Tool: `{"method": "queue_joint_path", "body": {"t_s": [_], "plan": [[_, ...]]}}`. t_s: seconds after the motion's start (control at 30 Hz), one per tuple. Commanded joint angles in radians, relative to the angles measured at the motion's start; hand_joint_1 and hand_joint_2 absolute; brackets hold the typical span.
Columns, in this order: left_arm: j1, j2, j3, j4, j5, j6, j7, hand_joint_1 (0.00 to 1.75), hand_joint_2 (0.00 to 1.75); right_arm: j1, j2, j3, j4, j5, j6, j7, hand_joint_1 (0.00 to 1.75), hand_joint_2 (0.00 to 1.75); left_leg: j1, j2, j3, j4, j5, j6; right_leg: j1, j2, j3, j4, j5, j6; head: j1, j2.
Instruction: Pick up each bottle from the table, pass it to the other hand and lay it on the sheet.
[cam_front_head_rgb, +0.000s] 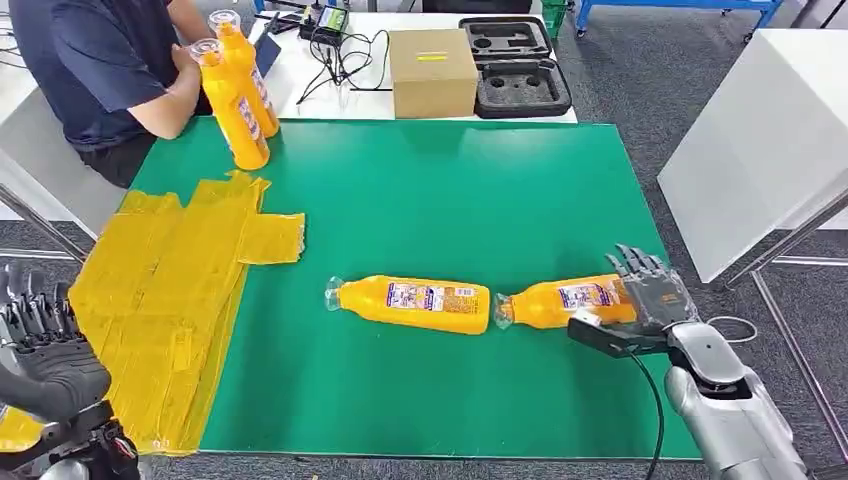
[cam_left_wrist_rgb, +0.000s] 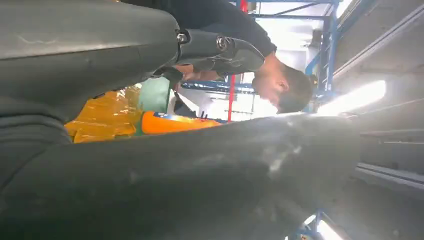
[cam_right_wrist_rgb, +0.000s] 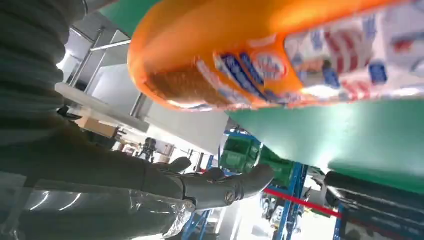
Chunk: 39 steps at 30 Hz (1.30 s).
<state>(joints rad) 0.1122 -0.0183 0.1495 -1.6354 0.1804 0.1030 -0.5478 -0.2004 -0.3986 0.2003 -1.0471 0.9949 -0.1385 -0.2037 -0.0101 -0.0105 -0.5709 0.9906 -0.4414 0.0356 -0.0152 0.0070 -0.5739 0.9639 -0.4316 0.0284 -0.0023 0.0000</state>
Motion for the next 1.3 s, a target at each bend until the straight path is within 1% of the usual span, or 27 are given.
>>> {"method": "queue_joint_path", "body": {"t_s": [0.03,0.13,0.17,0.23,0.37,0.4,0.43,0.53,0.6,0.63,0.67,0.73,0.87,0.9,1.0,1.07,1.23,1.3], "plan": [[0.001,-0.021,0.032,-0.004,0.002,0.001,0.006,0.0,0.0,-0.065,0.016,0.049,0.1,-0.003,0.011,-0.001,0.0,1.75,0.001,0.003,0.004,0.0,-0.002,-0.002,0.001,0.002,0.004,-0.001,-0.001,-0.001,0.0,0.0],[0.001,-0.021,0.032,-0.004,0.002,0.001,0.006,0.0,0.0,-0.065,0.016,0.049,0.1,-0.003,0.011,-0.001,0.0,1.75,0.001,0.002,0.003,0.0,-0.001,-0.002,0.001,0.001,0.003,-0.001,0.0,-0.001,0.0,0.0],[0.001,-0.021,0.032,-0.004,0.002,0.001,0.006,0.0,0.0,-0.065,0.016,0.049,0.1,-0.003,0.011,-0.001,0.0,1.75,0.001,0.003,0.005,0.0,-0.002,-0.003,0.001,0.001,0.005,-0.001,-0.001,-0.002,0.0,0.0],[0.002,-0.022,0.032,-0.003,0.002,0.001,0.006,0.0,0.0,-0.065,0.017,0.051,0.101,-0.003,0.011,-0.001,0.0,1.75,0.001,0.002,0.003,0.0,-0.001,-0.002,0.001,0.001,0.002,-0.001,0.0,-0.001,0.0,0.0],[0.028,-0.015,0.037,-0.011,0.007,-0.012,0.01,0.0,0.0,-0.111,0.02,0.085,0.19,-0.01,0.036,0.002,0.0,1.75,0.001,0.004,0.004,-0.001,-0.002,-0.002,0.001,0.003,0.003,-0.001,0.0,-0.001,0.0,0.0],[0.031,-0.013,0.037,-0.008,0.007,-0.015,0.009,0.0,0.0,-0.114,0.017,0.089,0.202,-0.011,0.039,0.003,0.0,1.75,0.001,0.004,0.003,-0.001,-0.001,-0.002,0.001,0.003,0.002,-0.001,0.0,-0.001,0.0,0.0],[0.028,-0.007,0.034,0.003,0.013,-0.028,0.005,0.0,0.0,-0.112,0.002,0.097,0.221,-0.014,0.048,0.008,0.0,1.75,0.001,0.005,0.005,-0.001,-0.002,-0.003,0.001,0.003,0.004,-0.002,-0.001,-0.001,0.0,0.0],[-0.031,-0.001,0.021,0.052,0.015,-0.035,0.004,0.0,0.0,-0.078,-0.025,0.104,0.238,-0.035,0.095,0.039,0.0,1.75,0.001,-0.001,0.004,-0.001,-0.001,-0.002,0.001,-0.002,0.004,-0.002,-0.001,-0.001,0.0,0.0],[-0.056,0.006,0.01,0.07,0.016,-0.034,0.006,0.0,0.0,-0.087,-0.029,0.121,0.288,-0.027,0.121,0.048,0.0,1.75,0.001,-0.004,0.003,-0.001,0.0,-0.002,0.001,-0.005,0.005,-0.002,-0.001,-0.001,0.0,0.0],[-0.059,0.01,0.005,0.073,0.018,-0.033,0.008,0.0,0.0,-0.107,-0.024,0.13,0.336,-0.025,0.132,0.048,0.0,1.75,0.001,-0.003,0.004,-0.001,0.0,-0.002,0.001,-0.004,0.004,-0.002,-0.001,-0.001,0.0,0.0],[-0.05,0.021,0.003,0.072,0.031,-0.026,0.01,0.0,0.0,-0.143,-0.013,0.151,0.412,-0.015,0.184,0.05,1.75,1.75,0.002,-0.003,0.005,-0.001,0.0,-0.002,0.002,-0.004,0.006,-0.003,-0.001,-0.001,0.0,0.0],[-0.029,0.042,0.007,0.075,0.061,-0.03,-0.011,0.0,0.0,-0.187,0.006,0.161,0.522,-0.01,0.173,0.029,1.75,1.75,0.002,0.001,0.007,-0.002,-0.001,-0.003,0.002,-0.001,0.007,-0.003,0.0,-0.001,0.0,0.0],[-0.022,0.042,0.012,0.068,0.075,-0.035,-0.02,0.0,0.0,-0.217,0.022,0.171,0.602,-0.002,0.16,0.015,1.75,1.75,0.002,0.005,0.012,-0.003,-0.001,-0.004,0.003,0.003,0.01,-0.005,0.001,-0.002,0.0,0.0],[-0.015,0.04,0.016,0.057,0.076,-0.031,-0.023,0.0,0.0,-0.242,0.029,0.185,0.634,0.007,0.168,0.007,1.75,1.75,0.002,0.003,0.012,-0.002,-0.001,-0.003,0.002,0.001,0.01,-0.003,0.0,-0.001,0.0,0.0],[0.017,0.043,0.034,0.028,0.086,-0.024,-0.03,0.0,0.0,-0.281,0.036,0.2,0.657,0.015,0.187,0.0,1.75,1.75,0.003,0.0,0.016,-0.001,-0.001,-0.004,0.003,0.0,0.011,-0.005,0.0,-0.002,0.0,0.0],[0.029,0.043,0.043,0.017,0.091,-0.026,-0.032,0.0,0.0,-0.295,0.036,0.207,0.671,0.016,0.196,-0.001,1.75,1.75,0.003,0.003,0.017,-0.002,-0.001,-0.003,0.003,0.002,0.016,-0.006,0.001,-0.001,0.0,0.0],[0.038,0.048,0.047,0.026,0.095,-0.036,-0.04,0.0,0.0,-0.311,0.023,0.215,0.694,0.014,0.214,-0.015,1.75,1.75,0.003,0.0,0.019,-0.001,-0.001,-0.003,0.003,-0.001,0.019,-0.006,0.0,-0.001,0.0,0.0],[0.047,0.046,0.053,0.018,0.098,-0.038,-0.043,0.0,0.0,-0.319,0.031,0.222,0.699,0.015,0.216,-0.017,1.75,1.75,0.002,0.001,0.022,-0.001,-0.001,-0.002,0.002,0.001,0.019,-0.005,-0.001,-0.001,0.0,0.0]]}}
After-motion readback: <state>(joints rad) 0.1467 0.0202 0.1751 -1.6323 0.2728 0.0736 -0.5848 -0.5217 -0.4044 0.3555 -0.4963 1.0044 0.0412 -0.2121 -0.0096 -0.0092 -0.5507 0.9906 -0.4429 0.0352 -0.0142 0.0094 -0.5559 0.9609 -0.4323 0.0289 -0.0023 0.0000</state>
